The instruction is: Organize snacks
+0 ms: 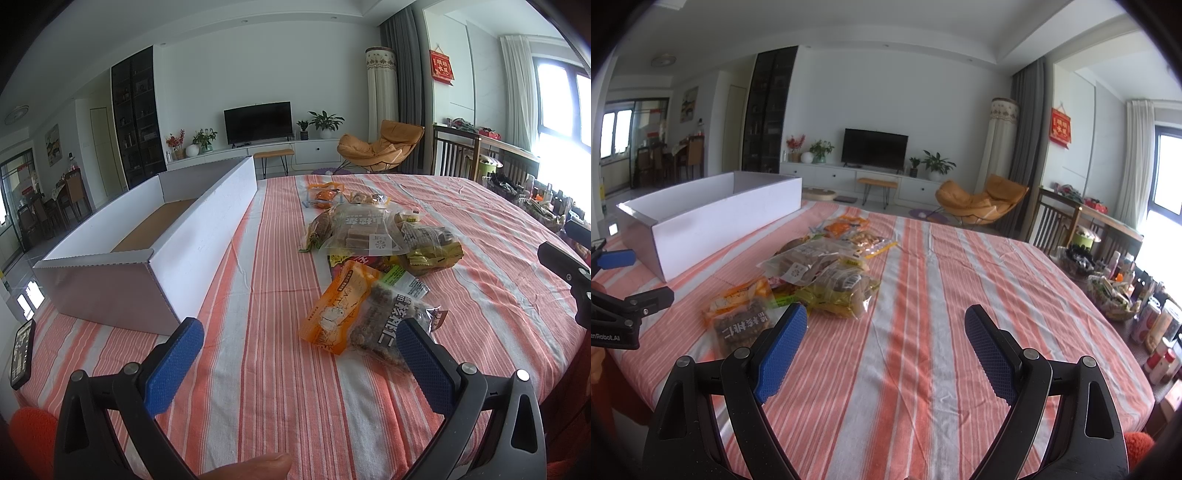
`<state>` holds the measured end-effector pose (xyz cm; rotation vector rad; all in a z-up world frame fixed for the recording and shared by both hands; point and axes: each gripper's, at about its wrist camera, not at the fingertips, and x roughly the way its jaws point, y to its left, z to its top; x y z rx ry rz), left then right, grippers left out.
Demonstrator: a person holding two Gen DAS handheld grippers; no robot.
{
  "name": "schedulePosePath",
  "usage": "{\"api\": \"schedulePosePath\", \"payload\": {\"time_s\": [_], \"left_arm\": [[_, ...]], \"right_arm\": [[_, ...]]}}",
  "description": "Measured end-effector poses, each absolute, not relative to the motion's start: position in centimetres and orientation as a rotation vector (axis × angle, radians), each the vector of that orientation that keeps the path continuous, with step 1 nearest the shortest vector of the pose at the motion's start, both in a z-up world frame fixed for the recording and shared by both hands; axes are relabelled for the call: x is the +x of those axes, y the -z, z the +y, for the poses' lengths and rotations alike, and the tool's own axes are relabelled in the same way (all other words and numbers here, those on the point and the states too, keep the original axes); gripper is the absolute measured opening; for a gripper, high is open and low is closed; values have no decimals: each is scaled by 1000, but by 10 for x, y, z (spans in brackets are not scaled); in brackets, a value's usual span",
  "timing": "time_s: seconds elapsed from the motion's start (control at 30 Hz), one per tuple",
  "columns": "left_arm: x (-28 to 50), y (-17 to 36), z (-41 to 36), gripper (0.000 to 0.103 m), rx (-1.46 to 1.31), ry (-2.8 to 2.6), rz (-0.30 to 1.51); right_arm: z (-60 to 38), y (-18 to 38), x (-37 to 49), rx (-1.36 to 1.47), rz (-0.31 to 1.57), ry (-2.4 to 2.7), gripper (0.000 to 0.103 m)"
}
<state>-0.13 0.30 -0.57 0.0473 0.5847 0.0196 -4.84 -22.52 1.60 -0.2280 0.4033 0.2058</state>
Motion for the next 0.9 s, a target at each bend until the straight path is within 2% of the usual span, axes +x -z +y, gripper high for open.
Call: {"api": "schedulePosePath", "payload": {"time_s": [0.3,0.6,0.9], "left_arm": [[-2,3,9,103,51,-31,580],[2,5,76,103,-39,-102,630],[2,21,56,103,-12,10,715]], "right_arm": [[-225,-16,-48,-229,404,-205,90],[-225,-9,-47,-243,428,-224,90],[-198,23,-35,-284,642,-432,90]]}}
